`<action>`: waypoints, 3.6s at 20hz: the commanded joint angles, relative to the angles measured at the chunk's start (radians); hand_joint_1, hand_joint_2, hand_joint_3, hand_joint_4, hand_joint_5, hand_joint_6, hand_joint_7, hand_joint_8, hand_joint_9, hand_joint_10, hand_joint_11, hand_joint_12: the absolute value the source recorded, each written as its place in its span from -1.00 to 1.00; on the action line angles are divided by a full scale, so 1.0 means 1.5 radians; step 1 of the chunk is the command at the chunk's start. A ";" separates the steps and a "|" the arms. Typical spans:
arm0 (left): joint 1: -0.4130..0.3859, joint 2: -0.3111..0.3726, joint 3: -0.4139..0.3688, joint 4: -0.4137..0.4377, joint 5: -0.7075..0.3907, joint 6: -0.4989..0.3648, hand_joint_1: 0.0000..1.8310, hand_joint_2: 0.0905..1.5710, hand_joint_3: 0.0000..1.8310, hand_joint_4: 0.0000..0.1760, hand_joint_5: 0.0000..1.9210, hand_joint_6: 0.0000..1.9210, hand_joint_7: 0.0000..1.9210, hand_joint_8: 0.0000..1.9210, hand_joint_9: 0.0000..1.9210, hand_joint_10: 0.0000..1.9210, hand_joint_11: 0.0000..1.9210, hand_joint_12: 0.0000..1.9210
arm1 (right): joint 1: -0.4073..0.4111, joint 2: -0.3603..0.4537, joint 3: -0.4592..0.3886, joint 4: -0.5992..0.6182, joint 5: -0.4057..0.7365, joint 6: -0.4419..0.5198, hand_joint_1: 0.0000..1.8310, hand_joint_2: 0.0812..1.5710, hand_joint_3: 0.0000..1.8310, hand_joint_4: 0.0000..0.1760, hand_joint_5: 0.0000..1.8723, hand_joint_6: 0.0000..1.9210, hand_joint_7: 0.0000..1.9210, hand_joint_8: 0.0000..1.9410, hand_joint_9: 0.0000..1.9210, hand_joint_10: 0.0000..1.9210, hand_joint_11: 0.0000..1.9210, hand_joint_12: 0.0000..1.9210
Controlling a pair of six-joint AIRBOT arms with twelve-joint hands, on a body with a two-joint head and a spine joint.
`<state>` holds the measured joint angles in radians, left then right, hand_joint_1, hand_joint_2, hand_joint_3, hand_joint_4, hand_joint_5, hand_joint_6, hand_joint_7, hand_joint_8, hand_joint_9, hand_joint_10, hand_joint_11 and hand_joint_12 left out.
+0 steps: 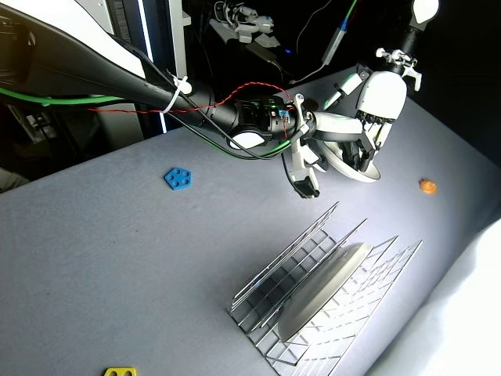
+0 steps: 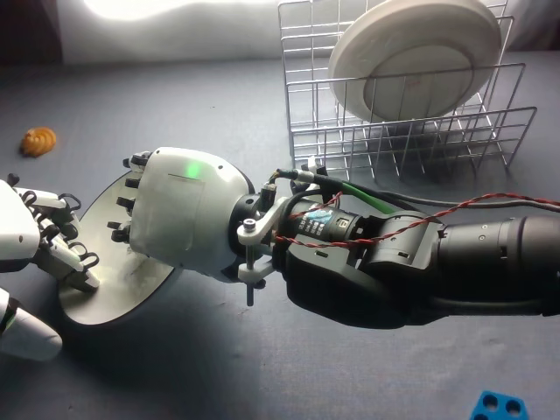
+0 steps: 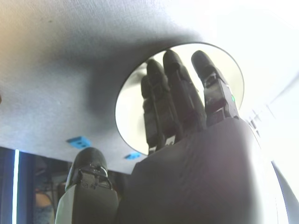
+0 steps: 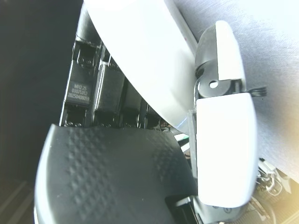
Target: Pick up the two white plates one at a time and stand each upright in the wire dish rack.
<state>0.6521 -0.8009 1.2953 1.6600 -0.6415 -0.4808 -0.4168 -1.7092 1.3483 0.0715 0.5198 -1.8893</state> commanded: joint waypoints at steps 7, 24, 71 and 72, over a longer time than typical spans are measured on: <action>-0.032 0.009 -0.004 0.003 -0.004 -0.002 -1.00 0.40 -1.00 -1.00 -0.49 -1.00 -0.36 -1.00 -0.48 -1.00 -1.00 -0.34 | -0.006 0.023 -0.016 -0.002 0.082 -0.014 0.32 0.40 -1.00 -0.77 0.03 0.11 0.01 -0.03 0.21 -0.97 -0.32 0.14; -0.138 0.038 -0.004 0.003 -0.018 -0.002 -1.00 0.42 -1.00 -1.00 -0.48 -1.00 -0.35 -1.00 -0.49 -1.00 -1.00 -0.39 | 0.005 0.136 -0.153 0.021 0.102 -0.013 0.32 0.41 -1.00 -0.82 0.02 0.15 -0.01 0.01 0.20 -0.99 -0.33 0.21; -0.153 0.048 -0.022 0.031 -0.019 -0.006 -1.00 0.44 -1.00 -1.00 -0.43 -1.00 -0.28 -1.00 -0.42 -0.99 -1.00 -0.33 | 0.360 0.346 -0.336 1.064 0.082 -0.669 0.31 0.42 -1.00 -0.83 0.02 0.15 -0.02 0.02 0.17 -1.00 -0.36 0.18; -0.153 0.048 -0.021 0.034 -0.019 -0.009 -1.00 0.44 -1.00 -1.00 -0.43 -1.00 -0.29 -1.00 -0.42 -1.00 -1.00 -0.32 | 0.359 0.347 -0.336 1.064 0.083 -0.670 0.32 0.42 -1.00 -0.85 0.02 0.14 -0.01 0.00 0.18 -1.00 -0.35 0.17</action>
<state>0.4290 -0.7357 1.2621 1.7462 -0.6693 -0.4927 0.1017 -1.1961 0.8471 1.7397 0.6498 -2.8868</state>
